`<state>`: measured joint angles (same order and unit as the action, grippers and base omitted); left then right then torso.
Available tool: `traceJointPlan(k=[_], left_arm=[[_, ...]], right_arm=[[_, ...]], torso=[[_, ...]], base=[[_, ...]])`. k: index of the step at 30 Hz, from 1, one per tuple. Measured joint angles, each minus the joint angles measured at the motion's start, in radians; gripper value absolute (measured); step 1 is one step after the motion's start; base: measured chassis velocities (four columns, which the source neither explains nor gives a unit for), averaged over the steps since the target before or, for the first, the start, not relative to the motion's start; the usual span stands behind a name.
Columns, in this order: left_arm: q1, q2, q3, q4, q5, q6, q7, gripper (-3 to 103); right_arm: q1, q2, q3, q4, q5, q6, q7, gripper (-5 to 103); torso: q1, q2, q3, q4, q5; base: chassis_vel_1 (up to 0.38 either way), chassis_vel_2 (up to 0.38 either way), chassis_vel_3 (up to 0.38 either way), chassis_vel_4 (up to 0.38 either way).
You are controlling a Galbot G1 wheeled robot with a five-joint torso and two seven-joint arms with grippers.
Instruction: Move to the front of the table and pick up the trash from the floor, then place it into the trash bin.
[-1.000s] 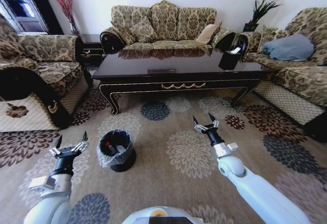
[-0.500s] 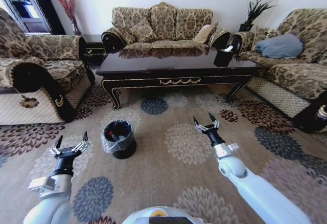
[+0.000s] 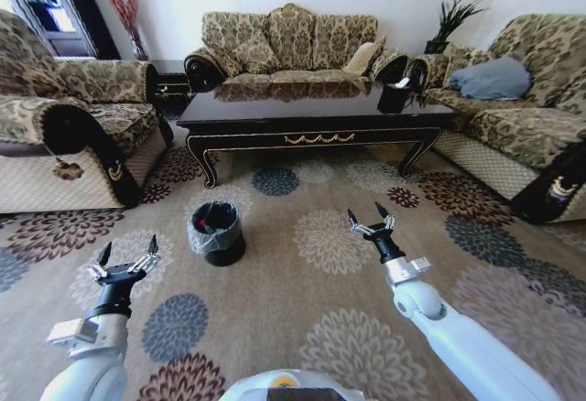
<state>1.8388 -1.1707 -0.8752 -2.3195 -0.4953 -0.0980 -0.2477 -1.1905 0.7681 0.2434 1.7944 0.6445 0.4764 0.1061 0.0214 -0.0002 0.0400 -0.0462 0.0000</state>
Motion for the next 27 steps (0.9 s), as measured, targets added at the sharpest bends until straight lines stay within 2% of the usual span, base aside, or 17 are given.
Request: traceJointPlan(k=[18,27], left_arm=[[-0.010,-0.004,0.012,0.012,0.001,0.001,-0.002,100],[-0.017,-0.007,0.021,0.024,0.005,0.000,-0.002,100]], right_arm=[[0.007,0.005,-0.011,-0.013,0.000,0.000,-0.003,100],[0.007,0.007,-0.012,-0.019,0.000,0.000,-0.006,100]], torso=[[0.000,0.000,0.000,-0.0002,0.0002],[0.000,0.000,0.000,0.0000,-0.0002]], base=[[0.268,-0.266,-0.274,0.264],[0.129,-0.137,-0.131,0.128]])
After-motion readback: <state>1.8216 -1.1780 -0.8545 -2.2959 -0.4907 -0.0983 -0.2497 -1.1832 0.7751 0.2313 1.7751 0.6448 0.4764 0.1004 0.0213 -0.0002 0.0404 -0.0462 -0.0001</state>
